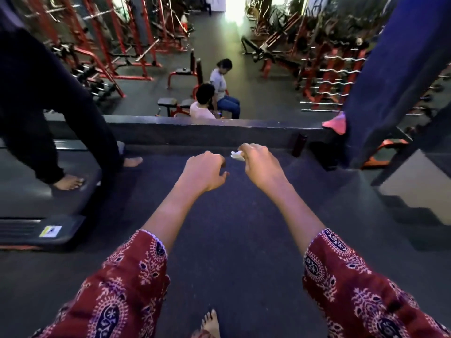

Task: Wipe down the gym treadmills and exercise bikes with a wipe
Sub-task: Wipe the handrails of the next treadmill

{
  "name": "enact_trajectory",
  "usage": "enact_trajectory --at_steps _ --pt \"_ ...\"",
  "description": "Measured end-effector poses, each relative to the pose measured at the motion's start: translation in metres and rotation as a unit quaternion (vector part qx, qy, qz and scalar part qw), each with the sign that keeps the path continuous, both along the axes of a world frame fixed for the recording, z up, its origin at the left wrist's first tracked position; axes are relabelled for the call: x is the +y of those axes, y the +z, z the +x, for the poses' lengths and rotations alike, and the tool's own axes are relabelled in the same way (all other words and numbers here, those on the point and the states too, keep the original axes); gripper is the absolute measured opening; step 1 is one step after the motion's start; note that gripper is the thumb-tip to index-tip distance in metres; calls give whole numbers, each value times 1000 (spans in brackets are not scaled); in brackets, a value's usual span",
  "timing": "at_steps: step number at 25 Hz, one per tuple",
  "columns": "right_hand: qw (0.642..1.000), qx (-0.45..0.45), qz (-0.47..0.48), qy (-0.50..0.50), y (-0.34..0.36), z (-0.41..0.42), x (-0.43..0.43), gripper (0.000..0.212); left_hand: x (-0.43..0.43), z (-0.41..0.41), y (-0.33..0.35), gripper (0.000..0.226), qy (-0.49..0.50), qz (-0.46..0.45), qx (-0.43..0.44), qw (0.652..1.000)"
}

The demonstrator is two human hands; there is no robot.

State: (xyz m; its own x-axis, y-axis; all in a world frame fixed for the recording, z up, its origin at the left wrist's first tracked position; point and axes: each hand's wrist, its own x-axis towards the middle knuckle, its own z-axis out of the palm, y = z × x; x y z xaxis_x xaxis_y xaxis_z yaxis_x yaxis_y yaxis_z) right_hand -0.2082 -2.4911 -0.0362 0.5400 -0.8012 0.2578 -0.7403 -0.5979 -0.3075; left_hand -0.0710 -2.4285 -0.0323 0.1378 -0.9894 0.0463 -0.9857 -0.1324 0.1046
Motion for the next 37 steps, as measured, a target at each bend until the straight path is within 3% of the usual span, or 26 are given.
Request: enact_trajectory --at_steps 7,13,18,24,28,37 --pt "1000 6 5 24 -2 54 -71 30 -58 52 3 34 33 23 -11 999" --pt "982 11 18 190 -18 130 -75 27 -28 96 -16 30 174 57 17 983" --pt "933 33 42 356 -27 213 -18 23 53 136 -23 27 334 66 47 939" --pt "874 34 52 482 -38 316 73 30 158 193 -32 37 480 80 42 873" --pt "846 18 64 529 -45 375 130 24 211 237 -32 38 518 76 29 852" --pt "827 -7 20 561 -35 458 182 20 275 311 -26 35 554 39 20 832"
